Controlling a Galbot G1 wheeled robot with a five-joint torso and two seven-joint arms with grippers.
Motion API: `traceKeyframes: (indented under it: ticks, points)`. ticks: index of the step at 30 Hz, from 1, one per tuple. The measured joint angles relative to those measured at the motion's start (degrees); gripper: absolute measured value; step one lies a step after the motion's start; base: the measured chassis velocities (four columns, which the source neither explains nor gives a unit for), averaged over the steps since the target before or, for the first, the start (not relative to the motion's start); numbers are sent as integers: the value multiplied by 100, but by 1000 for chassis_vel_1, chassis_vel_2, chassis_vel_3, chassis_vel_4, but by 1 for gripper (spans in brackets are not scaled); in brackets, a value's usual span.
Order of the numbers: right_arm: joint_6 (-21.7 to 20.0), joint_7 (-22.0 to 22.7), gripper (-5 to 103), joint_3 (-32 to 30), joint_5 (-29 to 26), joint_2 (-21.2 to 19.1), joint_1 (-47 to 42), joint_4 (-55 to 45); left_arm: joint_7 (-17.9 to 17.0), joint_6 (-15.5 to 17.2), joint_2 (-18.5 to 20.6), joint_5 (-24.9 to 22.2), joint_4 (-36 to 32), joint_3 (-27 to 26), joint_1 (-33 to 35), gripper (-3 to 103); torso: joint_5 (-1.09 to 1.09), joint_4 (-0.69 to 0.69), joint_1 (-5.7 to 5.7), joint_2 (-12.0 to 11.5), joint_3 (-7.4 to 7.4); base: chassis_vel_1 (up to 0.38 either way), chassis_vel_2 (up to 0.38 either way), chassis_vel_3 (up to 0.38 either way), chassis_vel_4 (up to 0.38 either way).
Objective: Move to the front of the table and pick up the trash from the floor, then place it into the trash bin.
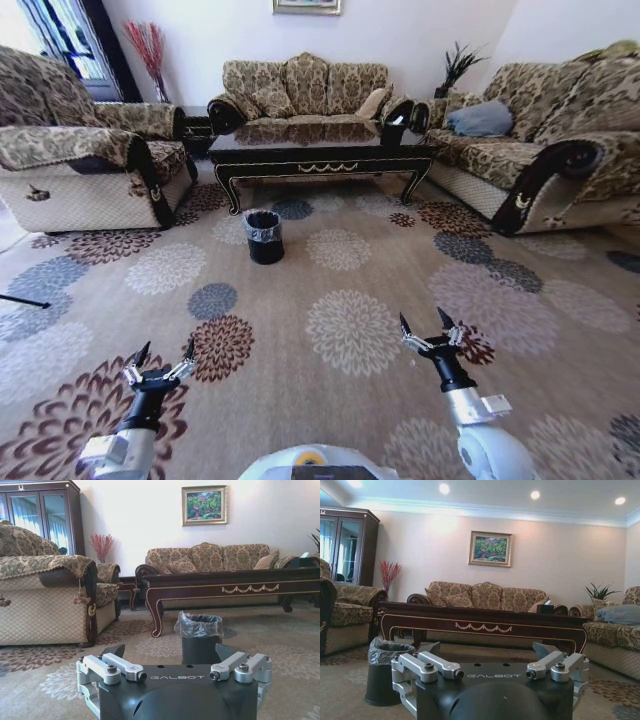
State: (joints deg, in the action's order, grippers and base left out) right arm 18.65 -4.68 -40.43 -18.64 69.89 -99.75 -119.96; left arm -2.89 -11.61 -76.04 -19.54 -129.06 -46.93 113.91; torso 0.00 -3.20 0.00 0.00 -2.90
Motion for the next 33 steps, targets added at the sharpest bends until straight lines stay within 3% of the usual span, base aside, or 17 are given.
traceKeyframes:
  ticks: [21, 33]
  points:
    - [0, 0, 100, 0, 0, 0, -4, 0, 0, 0, 0, 0, 0, 0, 1, 100, 0, 0, -1, 0, 2, 180, -189, -184, 180]
    - [0, 0, 100, 0, 0, 0, 2, 0, 0, 0, 0, 0, 1, 0, 0, 100, 1, 0, 0, 0, -1, 17, -5, -9, 15]
